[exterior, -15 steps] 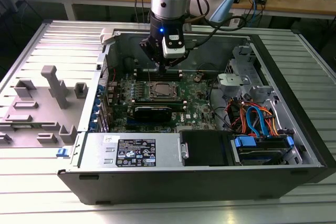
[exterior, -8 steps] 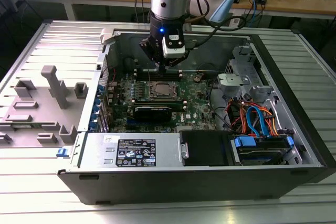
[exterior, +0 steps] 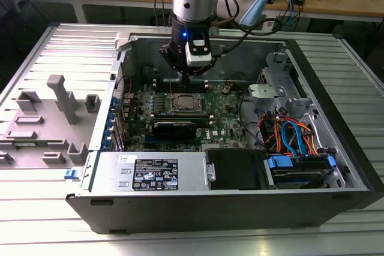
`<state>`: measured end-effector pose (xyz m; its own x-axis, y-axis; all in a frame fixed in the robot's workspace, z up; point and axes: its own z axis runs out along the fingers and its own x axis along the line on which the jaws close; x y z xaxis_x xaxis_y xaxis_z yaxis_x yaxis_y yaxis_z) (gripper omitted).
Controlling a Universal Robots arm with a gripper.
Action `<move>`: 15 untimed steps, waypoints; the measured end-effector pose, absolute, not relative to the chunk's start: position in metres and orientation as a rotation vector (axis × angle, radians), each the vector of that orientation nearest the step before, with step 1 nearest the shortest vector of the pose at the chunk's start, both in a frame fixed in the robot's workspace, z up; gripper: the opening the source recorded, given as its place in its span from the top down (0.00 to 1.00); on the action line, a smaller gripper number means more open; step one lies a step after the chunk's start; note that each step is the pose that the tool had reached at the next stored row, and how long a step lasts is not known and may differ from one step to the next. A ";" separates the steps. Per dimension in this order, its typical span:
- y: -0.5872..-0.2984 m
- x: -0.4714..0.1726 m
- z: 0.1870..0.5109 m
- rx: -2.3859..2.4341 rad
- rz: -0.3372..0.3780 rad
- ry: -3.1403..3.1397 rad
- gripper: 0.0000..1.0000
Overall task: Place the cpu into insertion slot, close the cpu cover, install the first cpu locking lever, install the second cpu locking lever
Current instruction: 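Install the first cpu locking lever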
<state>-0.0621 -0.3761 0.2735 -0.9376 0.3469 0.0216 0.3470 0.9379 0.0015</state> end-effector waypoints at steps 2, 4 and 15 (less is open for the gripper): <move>-0.376 -0.063 0.273 -0.532 -0.008 -3.075 0.89; -0.376 -0.064 0.273 -0.512 -0.008 -3.078 0.89; -0.376 -0.065 0.267 -0.349 -0.014 -3.146 0.89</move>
